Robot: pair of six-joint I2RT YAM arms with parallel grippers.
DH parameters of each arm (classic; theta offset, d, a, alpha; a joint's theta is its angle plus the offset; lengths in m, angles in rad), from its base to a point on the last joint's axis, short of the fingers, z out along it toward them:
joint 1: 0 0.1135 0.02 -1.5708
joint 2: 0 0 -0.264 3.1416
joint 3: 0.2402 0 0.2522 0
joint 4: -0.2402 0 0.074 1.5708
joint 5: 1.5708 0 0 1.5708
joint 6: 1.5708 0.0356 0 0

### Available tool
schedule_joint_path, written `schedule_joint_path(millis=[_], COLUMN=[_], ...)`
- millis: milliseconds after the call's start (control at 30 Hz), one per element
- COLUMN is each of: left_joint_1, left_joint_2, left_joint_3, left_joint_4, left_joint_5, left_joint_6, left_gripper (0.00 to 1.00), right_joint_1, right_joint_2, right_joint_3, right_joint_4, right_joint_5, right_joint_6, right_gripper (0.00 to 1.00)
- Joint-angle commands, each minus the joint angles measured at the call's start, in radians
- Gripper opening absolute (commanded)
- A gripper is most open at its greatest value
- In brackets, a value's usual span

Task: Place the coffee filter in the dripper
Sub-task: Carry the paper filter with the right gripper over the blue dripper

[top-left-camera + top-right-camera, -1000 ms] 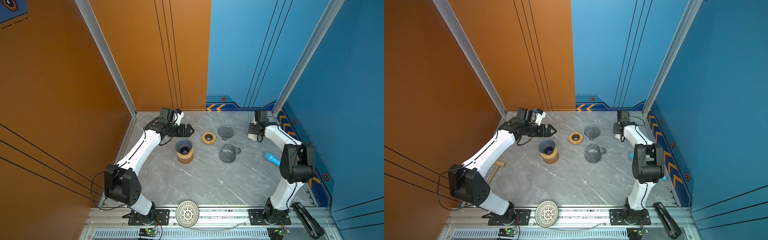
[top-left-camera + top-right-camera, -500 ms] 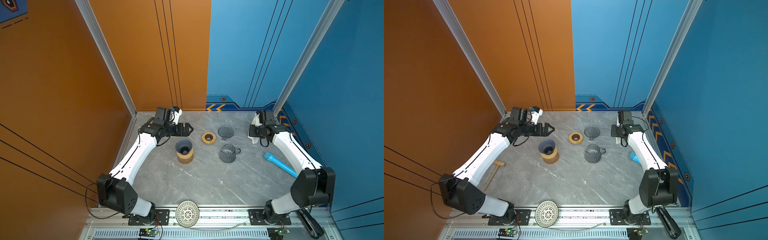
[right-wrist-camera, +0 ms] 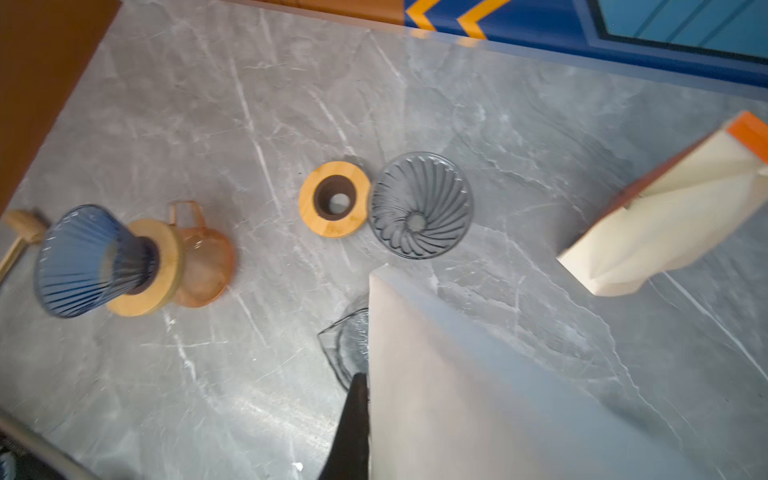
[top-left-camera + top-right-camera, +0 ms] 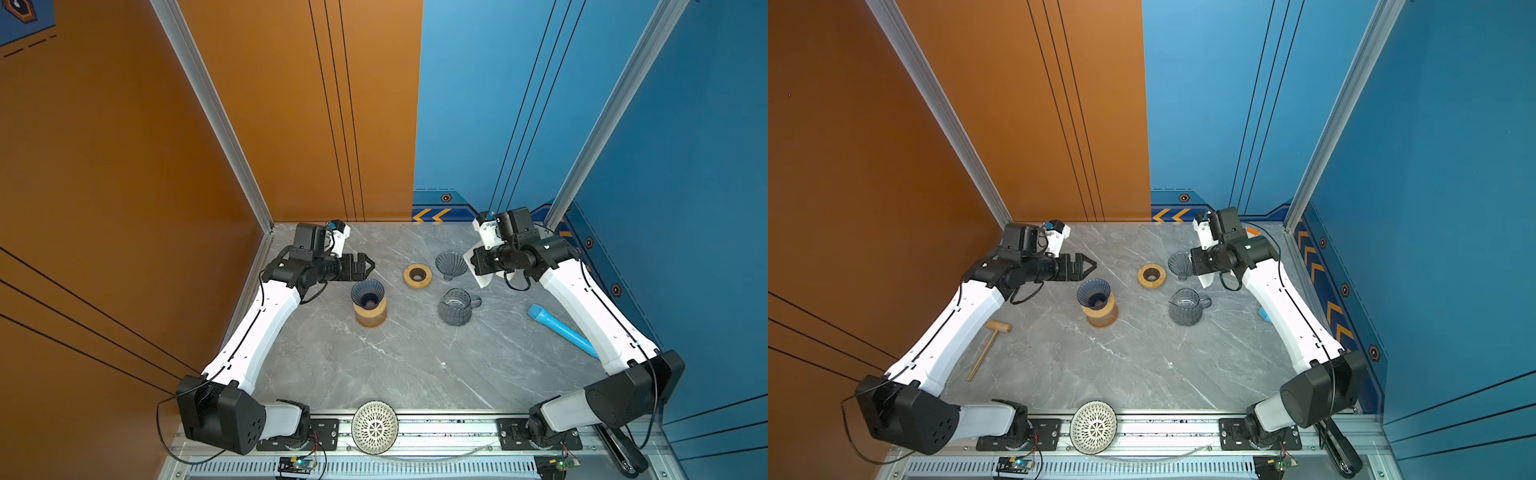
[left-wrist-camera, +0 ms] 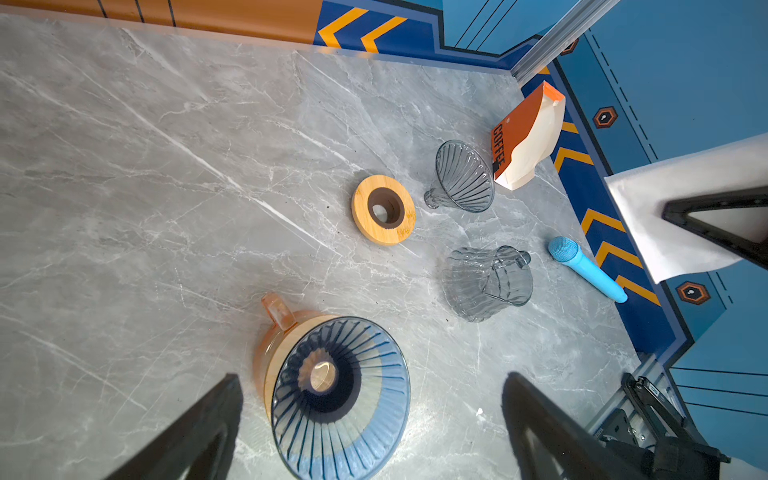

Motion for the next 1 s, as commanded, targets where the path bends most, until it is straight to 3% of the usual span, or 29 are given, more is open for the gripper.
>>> schedule_joint_path(millis=[0, 433, 700, 967], left_joint_1=[0.015, 0.094, 0.129, 0.151], left_joint_2=[-0.05, -0.148, -0.191, -0.195], left_joint_3=[-0.029, -0.123, -0.16, -0.183], left_joint_4=[-0.02, -0.078, -0.091, -0.098], left_joint_5=[0.019, -0.002, 0.01, 0.021], left_joint_6=[0.003, -0.005, -0.008, 0.001], left_gripper=[0.98, 0.98, 0.98, 0.98], right_joint_1=[0.078, 0.412, 0.506, 0.525], right_joint_2=[0.059, 0.367, 0.563, 0.676], right_joint_3=[0.1, 0.516, 0.725, 0.783], right_joint_4=[-0.114, -0.258, -0.33, -0.33], right_joint_5=[-0.035, 0.09, 0.131, 0.167], right_joint_6=[-0.045, -0.026, -0.004, 0.054], right_gripper=[0.0, 0.0, 0.0, 0.0])
